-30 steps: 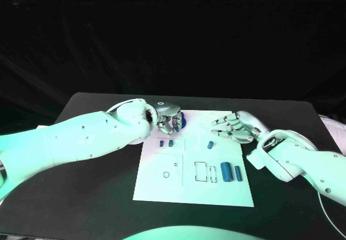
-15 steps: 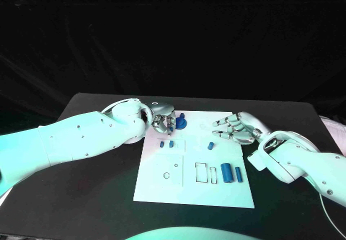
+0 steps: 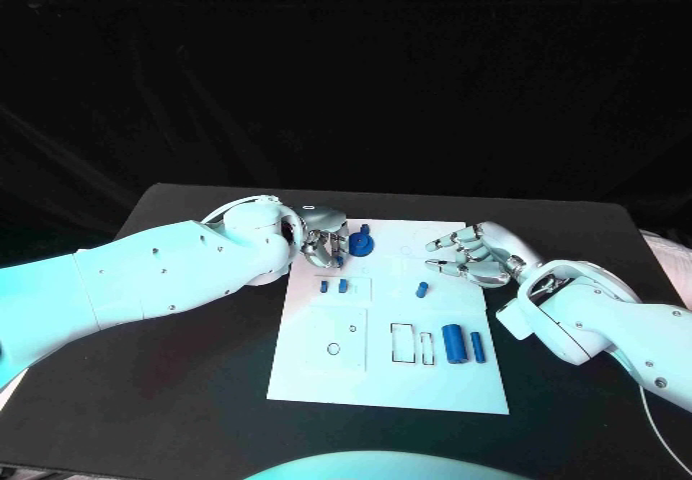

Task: Assemble the parts on the task board

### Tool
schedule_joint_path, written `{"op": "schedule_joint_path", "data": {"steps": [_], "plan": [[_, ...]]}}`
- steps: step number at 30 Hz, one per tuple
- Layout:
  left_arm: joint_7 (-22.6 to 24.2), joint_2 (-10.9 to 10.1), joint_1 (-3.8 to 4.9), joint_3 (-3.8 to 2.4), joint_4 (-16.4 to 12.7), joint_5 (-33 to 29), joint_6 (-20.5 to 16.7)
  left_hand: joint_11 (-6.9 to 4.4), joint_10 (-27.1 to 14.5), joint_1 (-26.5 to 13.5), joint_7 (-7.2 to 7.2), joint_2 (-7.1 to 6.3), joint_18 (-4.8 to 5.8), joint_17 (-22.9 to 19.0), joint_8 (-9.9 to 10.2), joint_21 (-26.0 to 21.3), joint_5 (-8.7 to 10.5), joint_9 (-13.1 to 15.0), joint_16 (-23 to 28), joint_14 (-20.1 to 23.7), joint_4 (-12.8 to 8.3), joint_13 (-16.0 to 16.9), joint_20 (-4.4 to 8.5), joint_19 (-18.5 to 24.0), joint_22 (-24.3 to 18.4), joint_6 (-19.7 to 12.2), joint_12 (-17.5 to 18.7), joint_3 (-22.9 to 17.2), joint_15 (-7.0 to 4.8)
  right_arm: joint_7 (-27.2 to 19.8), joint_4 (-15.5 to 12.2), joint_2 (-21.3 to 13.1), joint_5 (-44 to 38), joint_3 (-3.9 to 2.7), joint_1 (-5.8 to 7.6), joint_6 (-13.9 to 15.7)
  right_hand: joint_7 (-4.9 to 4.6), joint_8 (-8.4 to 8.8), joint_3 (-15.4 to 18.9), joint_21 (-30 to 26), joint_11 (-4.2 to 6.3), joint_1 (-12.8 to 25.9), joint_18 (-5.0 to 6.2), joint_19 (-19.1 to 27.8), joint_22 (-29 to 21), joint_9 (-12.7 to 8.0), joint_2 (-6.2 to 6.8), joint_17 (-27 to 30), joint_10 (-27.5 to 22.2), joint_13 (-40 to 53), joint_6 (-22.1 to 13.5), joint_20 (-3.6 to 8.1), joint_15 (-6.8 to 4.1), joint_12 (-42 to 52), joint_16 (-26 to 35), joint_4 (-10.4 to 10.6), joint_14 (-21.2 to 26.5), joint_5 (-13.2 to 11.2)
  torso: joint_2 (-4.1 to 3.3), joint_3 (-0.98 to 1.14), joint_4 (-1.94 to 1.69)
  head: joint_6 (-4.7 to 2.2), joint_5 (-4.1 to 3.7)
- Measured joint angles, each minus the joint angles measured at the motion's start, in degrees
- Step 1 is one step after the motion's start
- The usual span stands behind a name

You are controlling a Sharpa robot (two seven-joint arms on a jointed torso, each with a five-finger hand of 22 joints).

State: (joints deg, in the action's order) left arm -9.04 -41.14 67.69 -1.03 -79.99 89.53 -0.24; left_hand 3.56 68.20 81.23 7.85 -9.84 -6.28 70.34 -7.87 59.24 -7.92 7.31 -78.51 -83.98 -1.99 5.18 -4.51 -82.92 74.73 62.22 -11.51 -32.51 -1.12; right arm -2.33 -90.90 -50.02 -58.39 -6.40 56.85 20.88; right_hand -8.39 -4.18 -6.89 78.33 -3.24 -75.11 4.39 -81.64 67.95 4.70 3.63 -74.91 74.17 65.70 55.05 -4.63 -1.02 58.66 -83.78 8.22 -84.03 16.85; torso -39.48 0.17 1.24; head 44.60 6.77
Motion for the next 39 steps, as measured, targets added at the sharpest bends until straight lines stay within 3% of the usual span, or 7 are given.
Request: {"op": "schedule_joint_path", "data": {"steps": [28,39], "plan": [[-1.20,0.62,-0.06,0.13,0.70,-0.08,2.74,0.01,-0.01,-0.52,-0.01,-0.52,-0.01,-0.30,0.61,0.00,0.00,-0.22,0.00,0.00,0.00,-0.01,0.00,0.00,-0.01,-0.01,0.65,0.00,0.00,0.00,0.05,0.08,0.00,0.00,0.00,-0.01,0.00,0.00,0.00,0.00,0.00,0.00,0.00,0.00,0.00,0.00,0.00,0.01,0.00,0.00,0.00,0.00,0.00,0.00,0.00,0.00,0.00,0.00,0.02,0.00,0.03,0.39,0.02],[-1.56,0.74,-0.10,0.21,0.95,-0.17,3.34,1.36,-1.79,-1.86,0.82,-1.40,-0.01,-1.15,2.91,-0.59,0.00,-1.41,0.25,-0.11,0.41,-0.70,-0.42,0.42,-0.02,-1.69,3.13,0.41,0.56,-0.01,0.06,0.07,0.01,0.00,0.00,-0.01,0.00,0.00,0.00,0.00,0.00,0.00,0.00,0.00,0.00,0.00,0.00,-0.03,0.00,0.00,0.00,0.00,0.00,0.00,0.00,0.00,0.00,0.00,0.03,0.01,0.03,0.39,0.02]]}}
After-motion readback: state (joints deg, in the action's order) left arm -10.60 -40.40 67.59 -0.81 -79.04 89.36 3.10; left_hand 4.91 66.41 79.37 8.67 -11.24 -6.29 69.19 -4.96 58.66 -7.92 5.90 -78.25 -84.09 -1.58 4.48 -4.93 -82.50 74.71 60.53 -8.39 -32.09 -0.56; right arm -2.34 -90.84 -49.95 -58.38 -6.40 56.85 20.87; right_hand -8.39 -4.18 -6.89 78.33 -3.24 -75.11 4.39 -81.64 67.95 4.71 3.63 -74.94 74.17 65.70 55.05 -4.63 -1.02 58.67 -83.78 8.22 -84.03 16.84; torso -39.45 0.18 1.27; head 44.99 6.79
